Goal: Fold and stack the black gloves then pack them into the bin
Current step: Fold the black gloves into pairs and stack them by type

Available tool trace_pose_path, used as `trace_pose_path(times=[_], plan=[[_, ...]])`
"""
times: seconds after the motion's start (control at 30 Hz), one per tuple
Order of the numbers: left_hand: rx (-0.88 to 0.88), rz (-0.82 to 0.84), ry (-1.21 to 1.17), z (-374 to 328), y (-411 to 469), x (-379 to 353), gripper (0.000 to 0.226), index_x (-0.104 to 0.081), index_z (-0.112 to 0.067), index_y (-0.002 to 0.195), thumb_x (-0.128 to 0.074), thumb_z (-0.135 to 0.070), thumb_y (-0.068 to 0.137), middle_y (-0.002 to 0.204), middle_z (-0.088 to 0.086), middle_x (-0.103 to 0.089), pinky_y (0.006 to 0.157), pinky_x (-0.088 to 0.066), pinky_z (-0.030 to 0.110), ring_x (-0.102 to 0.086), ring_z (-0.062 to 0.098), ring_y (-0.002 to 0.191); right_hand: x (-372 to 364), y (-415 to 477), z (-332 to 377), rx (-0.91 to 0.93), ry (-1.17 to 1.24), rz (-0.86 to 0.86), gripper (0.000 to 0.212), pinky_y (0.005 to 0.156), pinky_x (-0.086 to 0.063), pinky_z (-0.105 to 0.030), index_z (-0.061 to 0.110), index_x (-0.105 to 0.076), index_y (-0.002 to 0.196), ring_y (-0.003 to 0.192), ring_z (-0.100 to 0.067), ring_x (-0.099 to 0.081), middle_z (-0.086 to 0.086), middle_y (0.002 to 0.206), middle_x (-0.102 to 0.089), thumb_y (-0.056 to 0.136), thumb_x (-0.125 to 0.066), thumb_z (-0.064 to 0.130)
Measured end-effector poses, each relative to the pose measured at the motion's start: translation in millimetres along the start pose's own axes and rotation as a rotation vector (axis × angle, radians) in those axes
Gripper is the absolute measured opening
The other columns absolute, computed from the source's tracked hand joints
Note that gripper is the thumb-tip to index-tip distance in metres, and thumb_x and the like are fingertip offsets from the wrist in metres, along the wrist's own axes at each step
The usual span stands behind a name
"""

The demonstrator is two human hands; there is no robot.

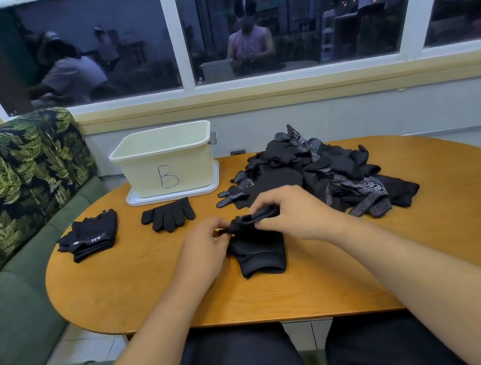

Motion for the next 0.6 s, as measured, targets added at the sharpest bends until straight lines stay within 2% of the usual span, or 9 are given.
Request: trace_pose_path(times=[0.07, 0.13, 0.27, 0.37, 0.5, 0.6], plan=[[-0.018, -0.005, -0.001, 2.8, -7.8, -2.2, 0.027, -0.068, -0.04, 0.104, -0.068, -0.013, 0.099, 0.108, -0.016, -0.067, 0.085, -0.054, 0.03, -0.065, 0.003, 0.095, -11.2, -10.8, -1.9, -0.01, 0.002, 0.021, 0.019, 0.089, -0.057, -0.027, 0.039, -0.075, 0.1, 0.096, 0.006, -0.068, 0.021, 0.099, -0.075, 0.088, -0.08, 0.025], [-0.019, 0.005, -0.009, 6.9, -14.0, -4.0, 0.029, -0.066, -0.04, 0.108, -0.068, -0.013, 0.099, 0.115, -0.015, -0.065, 0.088, -0.053, 0.026, -0.064, 0.003, 0.101, -23.2, -20.4, -3.2, -0.008, -0.024, 0.05, 0.02, 0.09, -0.058, -0.032, 0.038, -0.071, 0.1, 0.097, 0.003, -0.068, 0.02, 0.1, -0.073, 0.087, -0.076, 0.023], [-0.032, -0.02, 0.014, 16.9, -21.2, -5.7, 0.033, -0.066, -0.039, 0.118, -0.071, -0.015, 0.097, 0.115, -0.017, -0.063, 0.087, -0.053, 0.024, -0.059, -0.001, 0.101, -51.1, -38.2, -3.3, 0.031, -0.143, 0.134, 0.023, 0.095, -0.051, -0.036, 0.038, -0.058, 0.109, 0.106, -0.007, -0.057, 0.018, 0.114, -0.06, 0.091, -0.068, 0.027], [-0.014, -0.03, -0.003, 19.5, -22.7, -5.8, 0.037, -0.065, -0.038, 0.125, -0.072, -0.016, 0.096, 0.118, -0.02, -0.062, 0.085, -0.052, 0.022, -0.059, -0.002, 0.103, -60.8, -44.7, -11.2, 0.034, -0.151, 0.099, 0.021, 0.095, -0.05, -0.039, 0.04, -0.052, 0.108, 0.111, -0.008, -0.053, 0.02, 0.118, -0.059, 0.092, -0.063, 0.032], [-0.03, -0.031, 0.008, 17.8, -24.5, -5.8, 0.032, -0.069, -0.035, 0.119, -0.071, -0.011, 0.097, 0.112, -0.02, -0.063, 0.084, -0.045, 0.015, -0.059, 0.0, 0.103, -64.3, -50.2, -16.1, 0.076, -0.167, 0.029, 0.015, 0.093, -0.049, -0.036, 0.039, -0.052, 0.108, 0.113, -0.008, -0.052, 0.019, 0.122, -0.062, 0.095, -0.057, 0.031], [-0.015, -0.051, 0.023, 21.0, -24.7, -4.7, 0.025, -0.068, -0.036, 0.105, -0.071, -0.012, 0.097, 0.106, -0.019, -0.065, 0.089, -0.051, 0.024, -0.06, 0.003, 0.102, -65.6, -51.3, -15.9, 0.08, -0.156, 0.023, 0.013, 0.091, -0.047, -0.033, 0.039, -0.052, 0.11, 0.114, -0.006, -0.05, 0.019, 0.124, -0.063, 0.1, -0.054, 0.031]])
Point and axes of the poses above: each hand's wrist, its own y-axis towards the middle knuckle, its own x-axis out of the back of the hand, z = x × y, the point moved 7 cm from there along y, towards the middle knuckle
